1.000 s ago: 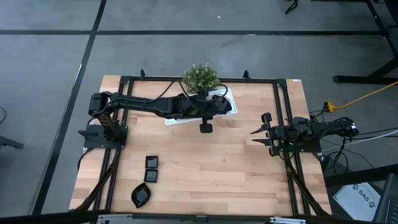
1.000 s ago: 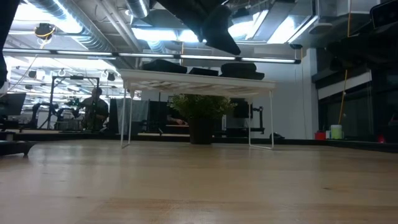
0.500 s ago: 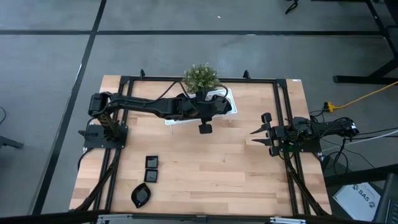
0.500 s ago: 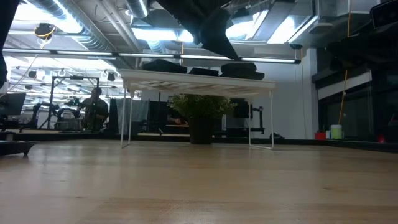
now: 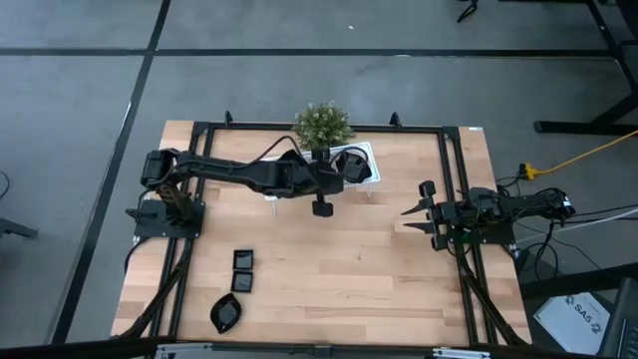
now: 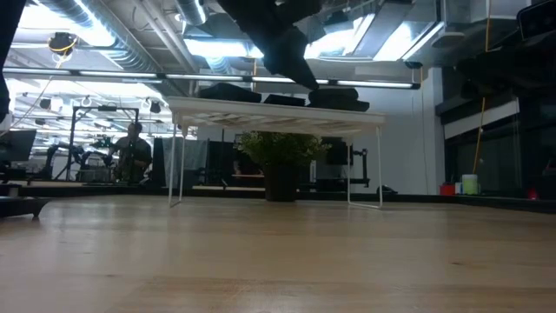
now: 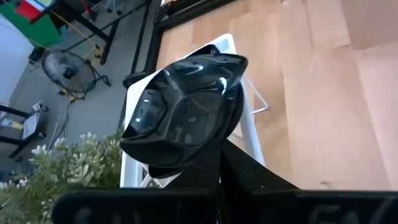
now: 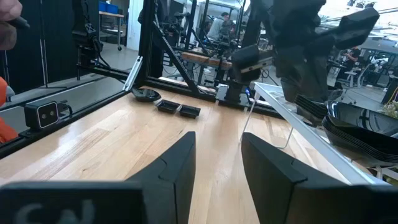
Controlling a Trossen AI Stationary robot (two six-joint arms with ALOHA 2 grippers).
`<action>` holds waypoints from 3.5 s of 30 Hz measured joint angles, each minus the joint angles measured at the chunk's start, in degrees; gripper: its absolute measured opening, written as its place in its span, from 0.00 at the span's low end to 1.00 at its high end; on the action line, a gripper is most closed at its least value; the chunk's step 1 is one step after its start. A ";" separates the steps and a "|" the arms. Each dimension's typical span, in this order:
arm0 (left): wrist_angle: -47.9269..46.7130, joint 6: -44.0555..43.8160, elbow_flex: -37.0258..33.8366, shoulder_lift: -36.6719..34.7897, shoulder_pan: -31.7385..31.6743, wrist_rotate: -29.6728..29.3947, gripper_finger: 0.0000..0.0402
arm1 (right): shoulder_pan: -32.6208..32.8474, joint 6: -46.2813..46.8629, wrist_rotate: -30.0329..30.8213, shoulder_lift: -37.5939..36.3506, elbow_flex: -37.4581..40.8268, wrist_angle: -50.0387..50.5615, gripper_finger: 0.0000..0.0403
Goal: Pick & Place Mini shaped plates
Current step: Stack the leaf shaped plate on top of the leaf shaped plate on the shelf, then stack the square plate on top of the square plate on the shelf
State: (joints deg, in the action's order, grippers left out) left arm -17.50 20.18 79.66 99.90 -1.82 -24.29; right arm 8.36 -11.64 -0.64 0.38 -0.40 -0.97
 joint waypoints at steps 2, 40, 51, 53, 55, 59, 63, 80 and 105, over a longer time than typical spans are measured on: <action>0.01 0.07 0.00 0.00 0.03 -0.23 0.01 | 0.02 0.00 0.00 0.00 0.00 0.00 0.32; 17.30 2.65 0.02 2.47 -1.70 11.56 0.01 | 0.00 0.00 0.00 0.09 0.00 0.02 0.32; 0.37 -1.89 -0.02 0.10 6.90 5.47 0.00 | 0.02 0.00 0.00 0.11 0.00 0.00 0.32; -1.62 -3.79 0.02 -0.09 9.03 4.04 0.01 | 0.02 0.00 0.00 0.13 0.00 0.02 0.32; -5.72 -5.76 -0.02 -0.81 11.33 2.92 0.01 | 0.02 0.00 0.02 0.13 -0.02 0.00 0.32; -11.30 -10.52 -0.02 -1.56 15.65 0.96 0.00 | 0.02 0.00 0.00 0.13 -0.01 0.00 0.32; -16.57 -16.66 0.00 -2.52 19.69 -2.58 0.01 | 0.02 0.00 0.00 0.13 -0.02 0.00 0.32; -33.63 -46.25 0.02 -4.61 32.79 -3.47 0.01 | 0.02 0.00 0.00 0.26 -0.02 0.02 0.32; -43.80 -68.93 0.02 -4.60 40.02 2.43 0.11 | 0.02 0.00 0.00 0.26 0.00 0.00 0.32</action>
State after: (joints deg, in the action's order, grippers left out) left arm -61.30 -48.74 79.68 95.30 38.20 -21.86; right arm 8.38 -11.64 -0.64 0.64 -0.40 -0.97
